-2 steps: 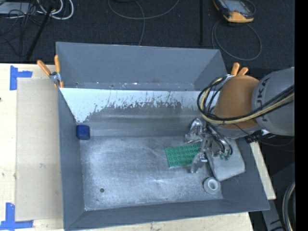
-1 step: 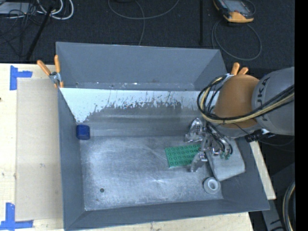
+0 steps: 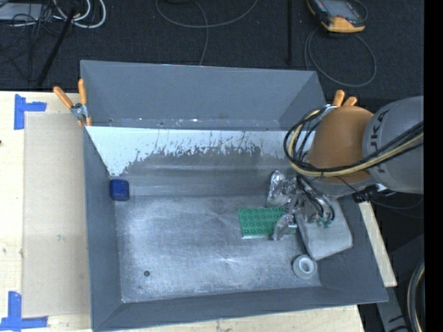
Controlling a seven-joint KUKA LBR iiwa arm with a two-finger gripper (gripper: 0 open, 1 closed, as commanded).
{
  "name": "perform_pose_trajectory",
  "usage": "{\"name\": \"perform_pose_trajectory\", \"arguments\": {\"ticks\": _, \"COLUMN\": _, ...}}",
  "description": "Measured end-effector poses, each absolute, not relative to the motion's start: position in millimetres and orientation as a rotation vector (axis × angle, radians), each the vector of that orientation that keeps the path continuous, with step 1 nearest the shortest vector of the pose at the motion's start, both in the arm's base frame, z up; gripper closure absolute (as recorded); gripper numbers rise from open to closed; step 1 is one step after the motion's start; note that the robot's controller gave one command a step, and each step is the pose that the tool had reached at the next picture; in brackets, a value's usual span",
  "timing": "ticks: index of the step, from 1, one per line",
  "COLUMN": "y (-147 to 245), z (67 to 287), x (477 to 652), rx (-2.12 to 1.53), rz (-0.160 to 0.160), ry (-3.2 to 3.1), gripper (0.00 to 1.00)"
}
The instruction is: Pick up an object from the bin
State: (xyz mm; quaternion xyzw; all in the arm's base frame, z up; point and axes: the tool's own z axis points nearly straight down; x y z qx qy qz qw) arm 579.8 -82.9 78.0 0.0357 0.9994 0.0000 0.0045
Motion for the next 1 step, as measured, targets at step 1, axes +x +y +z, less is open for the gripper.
{"name": "perform_pose_trajectory", "arguments": {"ticks": 1, "y": -83.2, "z": 175.0, "x": 581.6, "rx": 0.105, "rz": -0.001, "ry": 3.132, "gripper": 1.0}}
